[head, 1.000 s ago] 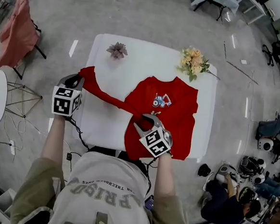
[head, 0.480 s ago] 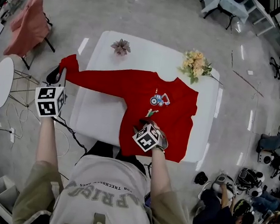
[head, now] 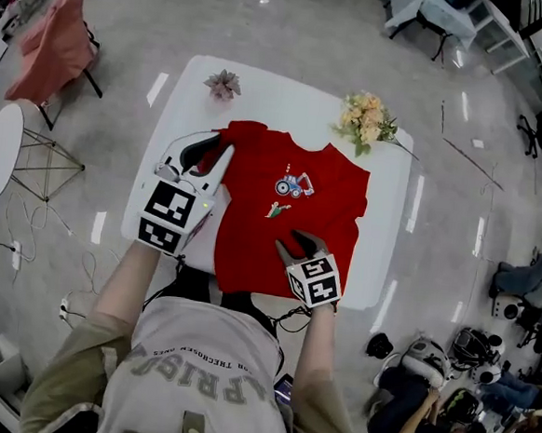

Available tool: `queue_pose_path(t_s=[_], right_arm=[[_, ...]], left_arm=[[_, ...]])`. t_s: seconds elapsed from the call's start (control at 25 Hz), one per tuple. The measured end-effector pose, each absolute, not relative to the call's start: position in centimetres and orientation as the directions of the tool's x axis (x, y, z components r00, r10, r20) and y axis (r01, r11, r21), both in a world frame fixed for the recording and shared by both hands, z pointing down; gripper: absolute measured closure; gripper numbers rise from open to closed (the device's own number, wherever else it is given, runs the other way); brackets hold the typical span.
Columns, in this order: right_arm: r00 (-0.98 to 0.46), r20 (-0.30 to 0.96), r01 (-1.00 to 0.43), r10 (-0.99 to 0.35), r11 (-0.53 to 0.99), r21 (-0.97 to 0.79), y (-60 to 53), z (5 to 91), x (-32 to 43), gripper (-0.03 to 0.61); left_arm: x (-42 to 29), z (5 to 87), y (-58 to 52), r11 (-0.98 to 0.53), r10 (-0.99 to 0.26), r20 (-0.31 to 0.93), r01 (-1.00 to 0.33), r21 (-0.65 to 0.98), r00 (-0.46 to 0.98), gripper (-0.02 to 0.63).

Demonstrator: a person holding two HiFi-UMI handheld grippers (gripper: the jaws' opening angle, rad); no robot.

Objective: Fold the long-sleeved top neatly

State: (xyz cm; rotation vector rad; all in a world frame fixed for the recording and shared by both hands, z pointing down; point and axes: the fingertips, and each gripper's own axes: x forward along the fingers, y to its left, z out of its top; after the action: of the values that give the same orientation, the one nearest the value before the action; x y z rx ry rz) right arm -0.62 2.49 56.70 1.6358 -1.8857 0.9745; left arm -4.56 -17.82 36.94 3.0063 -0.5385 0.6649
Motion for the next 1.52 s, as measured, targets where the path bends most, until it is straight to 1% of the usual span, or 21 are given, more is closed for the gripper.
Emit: queue_pose_path(t_s=[0.12, 0.16, 0.2, 0.24, 0.36, 0.44, 0.64, 0.84, 0.92, 0.96, 1.0, 1.08, 1.12, 1.2, 1.28, 1.36, 1.44, 1.52], right_arm=[[-0.114, 0.720, -0.982, -0.685, -0.032, -0.187, 6.2, 54.6, 3.1, 0.427], [-0.104, 0.720, -0.982, -0.686, -0.045, -0.185, 7.4, 54.2, 4.0, 0.418], [-0.103, 0.722, -0.981, -0.685, -0.050, -0.187, 8.4, 53.8, 4.8, 0.294], [-0.104, 0.723, -0.981, -0.683, -0.051, -0.189, 9.4, 53.5, 5.4, 0.264], [-0.084, 0.723, -0.985, -0.686, -0.054, -0.166, 12.1, 53.0, 7.3, 0.264], [-0.065, 0.723, -0.987, -0.687, -0.060, -0.146, 13.7, 52.9, 8.5, 0.264], [-0.065, 0.704, -0.987, -0.707, -0.061, -0.152, 16.2, 53.0, 10.3, 0.264], [-0.120, 0.709, -0.991, -0.695, 0.044, -0.124, 16.7, 54.0, 10.2, 0.264], [-0.148, 0.713, -0.989, -0.685, 0.082, -0.127, 16.4, 54.4, 10.1, 0.264], [-0.159, 0.715, -0.987, -0.681, 0.095, -0.128, 16.2, 54.6, 10.1, 0.264], [-0.166, 0.717, -0.986, -0.677, 0.105, -0.129, 15.9, 54.8, 10.1, 0.264], [-0.179, 0.715, -0.984, -0.675, 0.123, -0.130, 15.1, 55.1, 10.1, 0.264], [-0.187, 0.713, -0.982, -0.676, 0.135, -0.130, 14.6, 55.2, 9.9, 0.264], [-0.207, 0.708, -0.978, -0.675, 0.171, -0.123, 13.3, 55.6, 9.2, 0.264], [-0.247, 0.703, -0.966, -0.667, 0.230, -0.121, 11.8, 56.1, 7.8, 0.265], [-0.317, 0.709, -0.939, -0.630, 0.311, -0.144, 10.8, 57.0, 5.8, 0.267], [-0.376, 0.755, -0.905, -0.537, 0.387, -0.176, 11.3, 58.7, 3.9, 0.267], [-0.385, 0.827, -0.878, -0.411, 0.440, -0.190, 13.1, 60.9, 2.8, 0.268]], left_arm=[[-0.5, 40.7, -10.3, -0.977, -0.193, 0.470, -0.214, -0.008, 0.862, 0.549], [0.6, 42.0, -8.0, -0.984, -0.154, 0.489, -0.180, 0.007, 0.858, 0.549], [1.6, 43.3, -5.8, -0.989, -0.116, 0.508, -0.148, 0.023, 0.853, 0.549], [2.5, 44.7, -3.7, -0.992, -0.079, 0.528, -0.118, 0.041, 0.846, 0.549], [4.4, 48.5, 1.8, -0.996, 0.019, 0.592, -0.038, 0.082, 0.806, 0.549], [5.1, 50.5, 4.6, -0.996, 0.057, 0.628, 0.006, 0.084, 0.776, 0.549], [5.8, 54.0, 9.1, -0.995, 0.087, 0.683, 0.094, 0.027, 0.726, 0.548], [5.4, 57.9, 12.0, -0.982, 0.101, 0.741, 0.187, -0.034, 0.664, 0.548], [4.9, 59.0, 13.0, -0.973, 0.135, 0.761, 0.230, -0.020, 0.635, 0.542], [4.5, 59.3, 13.7, -0.966, 0.170, 0.768, 0.260, 0.006, 0.617, 0.527], [4.0, 59.5, 14.6, -0.955, 0.216, 0.773, 0.296, 0.038, 0.596, 0.495], [2.7, 58.9, 15.9, -0.928, 0.296, 0.773, 0.360, 0.094, 0.561, 0.356], [2.0, 58.4, 16.0, -0.921, 0.315, 0.769, 0.374, 0.106, 0.556, 0.323], [0.2, 57.2, 14.6, -0.934, 0.307, 0.756, 0.337, 0.121, 0.578, 0.318], [-1.6, 56.7, 11.5, -0.961, 0.265, 0.746, 0.230, 0.153, 0.611, 0.318], [-2.6, 57.0, 7.6, -0.977, 0.215, 0.759, 0.138, 0.165, 0.615, 0.318], [-2.8, 57.8, 3.9, -0.985, 0.171, 0.786, 0.093, 0.145, 0.594, 0.314], [-2.9, 58.3, 1.0, -0.989, 0.142, 0.807, 0.059, 0.133, 0.573, 0.313]])
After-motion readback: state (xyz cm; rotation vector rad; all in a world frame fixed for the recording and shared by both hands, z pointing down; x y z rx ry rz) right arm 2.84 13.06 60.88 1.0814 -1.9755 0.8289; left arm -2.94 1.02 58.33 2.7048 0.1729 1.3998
